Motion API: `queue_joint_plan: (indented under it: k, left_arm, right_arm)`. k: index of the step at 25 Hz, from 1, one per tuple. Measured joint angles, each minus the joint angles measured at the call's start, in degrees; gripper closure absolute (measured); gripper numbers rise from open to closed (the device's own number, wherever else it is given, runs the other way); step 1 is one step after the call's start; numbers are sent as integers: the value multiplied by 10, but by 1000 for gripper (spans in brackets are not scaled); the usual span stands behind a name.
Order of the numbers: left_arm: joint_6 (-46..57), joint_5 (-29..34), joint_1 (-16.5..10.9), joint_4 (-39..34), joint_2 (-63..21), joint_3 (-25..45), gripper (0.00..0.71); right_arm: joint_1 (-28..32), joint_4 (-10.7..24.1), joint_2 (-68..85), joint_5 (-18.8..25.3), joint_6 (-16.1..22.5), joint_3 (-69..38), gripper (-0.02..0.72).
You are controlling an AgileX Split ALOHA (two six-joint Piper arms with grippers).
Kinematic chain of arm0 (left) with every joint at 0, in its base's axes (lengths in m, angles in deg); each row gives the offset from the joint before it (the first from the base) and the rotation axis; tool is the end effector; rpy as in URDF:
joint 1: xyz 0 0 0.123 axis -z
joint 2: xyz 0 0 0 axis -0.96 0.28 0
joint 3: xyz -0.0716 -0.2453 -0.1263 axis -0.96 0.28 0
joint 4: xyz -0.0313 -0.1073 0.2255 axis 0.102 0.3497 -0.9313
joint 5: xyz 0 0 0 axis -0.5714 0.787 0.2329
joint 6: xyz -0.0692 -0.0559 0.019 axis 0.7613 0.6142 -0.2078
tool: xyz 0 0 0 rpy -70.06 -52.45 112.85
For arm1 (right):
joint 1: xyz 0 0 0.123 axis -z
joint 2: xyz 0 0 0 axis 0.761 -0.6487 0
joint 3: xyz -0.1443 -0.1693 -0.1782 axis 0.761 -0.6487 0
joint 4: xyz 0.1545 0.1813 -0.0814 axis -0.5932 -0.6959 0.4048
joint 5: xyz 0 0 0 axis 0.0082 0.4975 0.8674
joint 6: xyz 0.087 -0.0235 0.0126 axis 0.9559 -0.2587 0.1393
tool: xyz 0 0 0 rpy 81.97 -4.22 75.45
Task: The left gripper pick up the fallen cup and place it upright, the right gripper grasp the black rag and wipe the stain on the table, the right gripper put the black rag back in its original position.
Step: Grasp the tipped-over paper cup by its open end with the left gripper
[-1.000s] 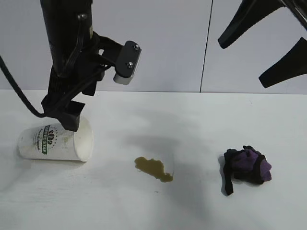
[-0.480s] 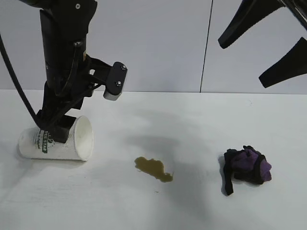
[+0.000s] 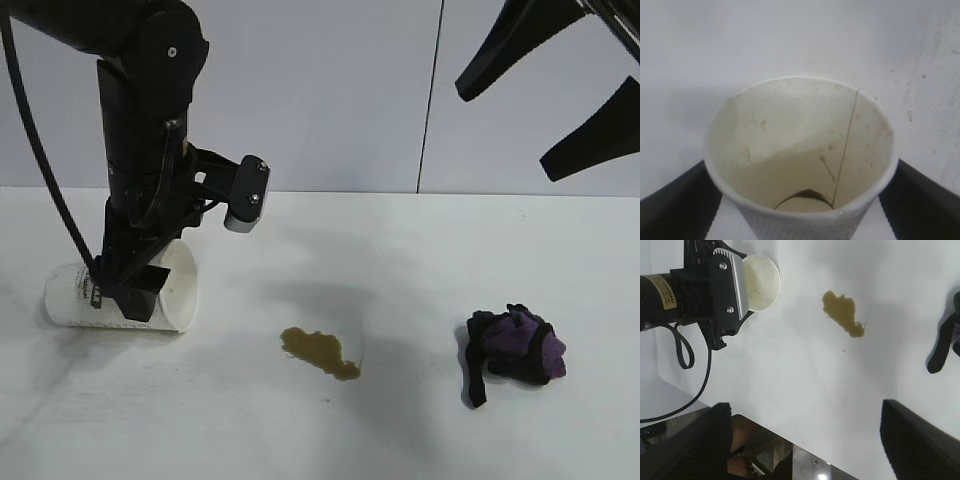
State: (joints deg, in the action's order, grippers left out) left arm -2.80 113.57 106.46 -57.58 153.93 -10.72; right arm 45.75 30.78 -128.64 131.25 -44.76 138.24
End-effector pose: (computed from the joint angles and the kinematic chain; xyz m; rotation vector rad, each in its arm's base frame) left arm 0.3561 -0.2024 0.1475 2.2651 2.0633 0.4139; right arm 0.2726 0.0700 0.2983 0.0101 2.7021 0.9045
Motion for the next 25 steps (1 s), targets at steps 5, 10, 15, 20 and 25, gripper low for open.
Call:
queue_joint_plan:
  k: [5,10,15,20,25]
  left_arm:
    - [0,-15,0,8,0,0,105]
    - [0,-31,0,34,0,0,105]
    - [5,-35,0,46,8,-2,103]
    - [22,-35,0,52,28,-3,53]
    - [24,-35,0,52,28,-3,42]
  right_arm:
    - [0,0,0,-1,0,0,141]
    - [0,0,0,-1,0,0,141]
    - [0,0,0,-1,0,0,141]
    - [0,1,0,-1,0,0,141]
    - [0,3,0,-1,0,0,141]
